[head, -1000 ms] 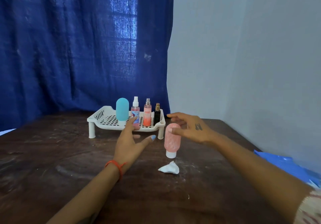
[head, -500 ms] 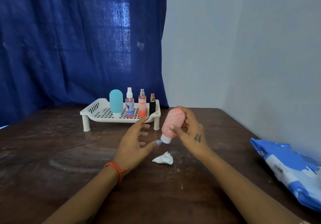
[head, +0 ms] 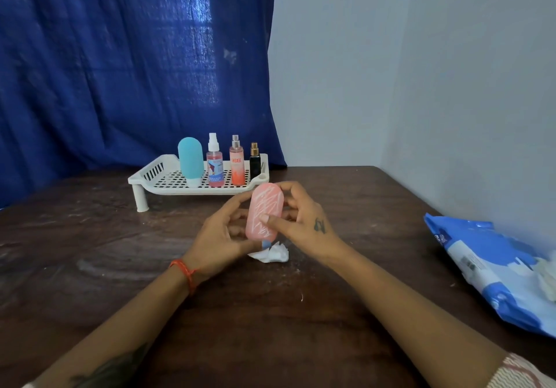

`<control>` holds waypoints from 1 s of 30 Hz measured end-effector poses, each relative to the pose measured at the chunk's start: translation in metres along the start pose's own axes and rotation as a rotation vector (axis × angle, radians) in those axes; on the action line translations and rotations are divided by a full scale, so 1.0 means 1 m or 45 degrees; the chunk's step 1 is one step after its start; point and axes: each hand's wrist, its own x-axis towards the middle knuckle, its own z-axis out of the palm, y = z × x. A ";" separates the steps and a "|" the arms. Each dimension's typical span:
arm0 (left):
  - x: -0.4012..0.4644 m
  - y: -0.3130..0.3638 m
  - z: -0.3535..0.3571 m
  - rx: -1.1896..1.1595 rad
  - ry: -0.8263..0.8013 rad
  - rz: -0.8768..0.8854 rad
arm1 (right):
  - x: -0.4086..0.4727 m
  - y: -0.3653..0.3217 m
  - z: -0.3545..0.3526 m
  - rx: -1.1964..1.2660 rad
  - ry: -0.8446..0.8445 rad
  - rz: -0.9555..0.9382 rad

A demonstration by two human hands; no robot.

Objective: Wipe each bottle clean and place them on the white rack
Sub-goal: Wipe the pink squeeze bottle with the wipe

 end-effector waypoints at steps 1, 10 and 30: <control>0.000 -0.001 0.000 0.008 -0.001 -0.007 | 0.000 0.001 0.000 -0.013 -0.009 0.014; 0.005 -0.006 -0.007 -0.042 0.181 -0.075 | 0.002 -0.015 -0.014 -0.014 -0.025 0.296; 0.003 0.000 -0.005 -0.127 0.082 -0.116 | 0.003 -0.011 -0.019 -0.227 0.389 0.083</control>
